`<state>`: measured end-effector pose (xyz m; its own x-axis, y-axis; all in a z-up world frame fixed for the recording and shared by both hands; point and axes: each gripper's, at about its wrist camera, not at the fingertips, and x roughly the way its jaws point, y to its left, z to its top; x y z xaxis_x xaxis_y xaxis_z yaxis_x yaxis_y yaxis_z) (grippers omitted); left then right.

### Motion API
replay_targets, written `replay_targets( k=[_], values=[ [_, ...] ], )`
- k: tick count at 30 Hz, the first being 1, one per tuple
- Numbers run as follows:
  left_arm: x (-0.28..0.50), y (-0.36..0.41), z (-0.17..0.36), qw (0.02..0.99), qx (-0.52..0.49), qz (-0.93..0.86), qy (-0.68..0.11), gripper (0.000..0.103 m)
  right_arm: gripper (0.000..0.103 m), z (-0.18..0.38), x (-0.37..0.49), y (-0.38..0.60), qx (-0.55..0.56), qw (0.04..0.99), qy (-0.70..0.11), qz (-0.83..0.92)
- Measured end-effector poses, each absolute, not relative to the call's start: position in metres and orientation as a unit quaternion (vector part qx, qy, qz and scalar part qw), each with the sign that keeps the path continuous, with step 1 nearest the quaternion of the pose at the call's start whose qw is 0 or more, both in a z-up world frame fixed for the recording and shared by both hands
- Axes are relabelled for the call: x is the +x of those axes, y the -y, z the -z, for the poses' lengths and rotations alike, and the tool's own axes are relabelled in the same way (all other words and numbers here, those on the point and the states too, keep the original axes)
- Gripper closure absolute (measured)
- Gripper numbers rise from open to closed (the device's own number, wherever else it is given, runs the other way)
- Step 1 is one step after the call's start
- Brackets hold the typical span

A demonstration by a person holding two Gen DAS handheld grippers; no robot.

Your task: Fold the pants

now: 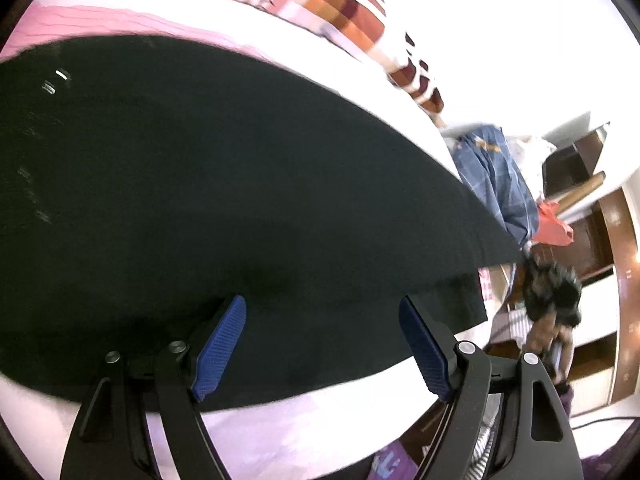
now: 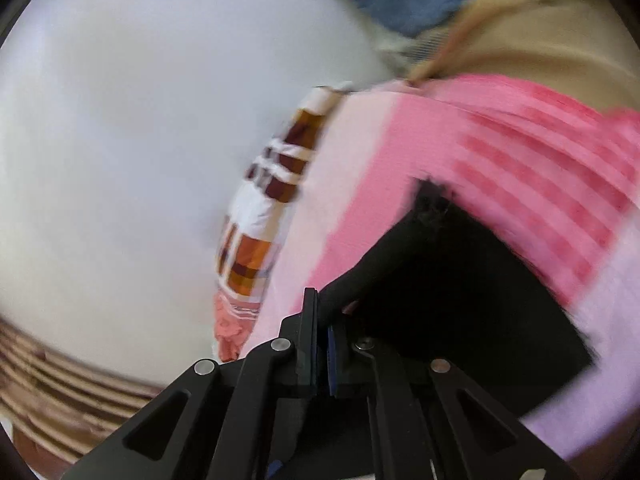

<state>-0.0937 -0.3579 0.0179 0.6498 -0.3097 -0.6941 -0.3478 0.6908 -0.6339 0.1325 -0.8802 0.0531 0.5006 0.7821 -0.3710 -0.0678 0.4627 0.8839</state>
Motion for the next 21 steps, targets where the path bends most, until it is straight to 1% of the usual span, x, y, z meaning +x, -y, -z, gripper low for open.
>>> replay_targets(
  k=[2, 6, 7, 8, 11, 14, 16, 17, 18, 20, 21],
  values=[
    [-0.104, 0.351, -0.023, 0.822, -0.388, -0.023, -0.416, 0.024, 0.097, -0.031, 0.126, 0.892, 0.440, 0.742, -0.430, -0.265],
    [-0.119, 0.342, -0.026, 0.830, -0.366, -0.045, -0.418, 0.024, 0.098, 0.032, 0.118, 0.900, 0.452, 0.716, -0.489, -0.211],
    [-0.123, 0.339, -0.026, 0.831, -0.363, -0.050, -0.418, 0.024, 0.102, 0.044, 0.118, 0.902, 0.460, 0.708, -0.494, -0.206],
    [-0.126, 0.337, -0.026, 0.831, -0.362, -0.055, -0.419, 0.024, 0.102, 0.049, 0.116, 0.905, 0.476, 0.702, -0.487, -0.209],
    [-0.133, 0.333, -0.026, 0.830, -0.365, -0.058, -0.418, 0.024, 0.100, 0.037, 0.114, 0.905, 0.455, 0.721, -0.482, -0.204],
    [-0.137, 0.332, -0.028, 0.834, -0.358, -0.054, -0.416, 0.024, 0.093, 0.034, 0.118, 0.906, 0.488, 0.694, -0.472, -0.241],
    [-0.137, 0.334, -0.030, 0.837, -0.349, -0.054, -0.419, 0.024, 0.085, 0.031, 0.113, 0.906, 0.503, 0.682, -0.467, -0.253],
    [-0.138, 0.335, -0.031, 0.838, -0.346, -0.052, -0.419, 0.024, 0.067, 0.029, 0.109, 0.902, 0.499, 0.682, -0.466, -0.262],
    [-0.139, 0.335, -0.031, 0.838, -0.347, -0.050, -0.419, 0.024, 0.045, 0.025, 0.104, 0.891, 0.498, 0.677, -0.463, -0.281],
    [-0.138, 0.335, -0.032, 0.837, -0.349, -0.047, -0.418, 0.024, 0.028, 0.028, 0.092, 0.867, 0.511, 0.655, -0.461, -0.312],
    [-0.139, 0.334, -0.030, 0.836, -0.353, -0.046, -0.417, 0.024, 0.028, 0.032, 0.086, 0.853, 0.510, 0.647, -0.469, -0.319]
  ],
)
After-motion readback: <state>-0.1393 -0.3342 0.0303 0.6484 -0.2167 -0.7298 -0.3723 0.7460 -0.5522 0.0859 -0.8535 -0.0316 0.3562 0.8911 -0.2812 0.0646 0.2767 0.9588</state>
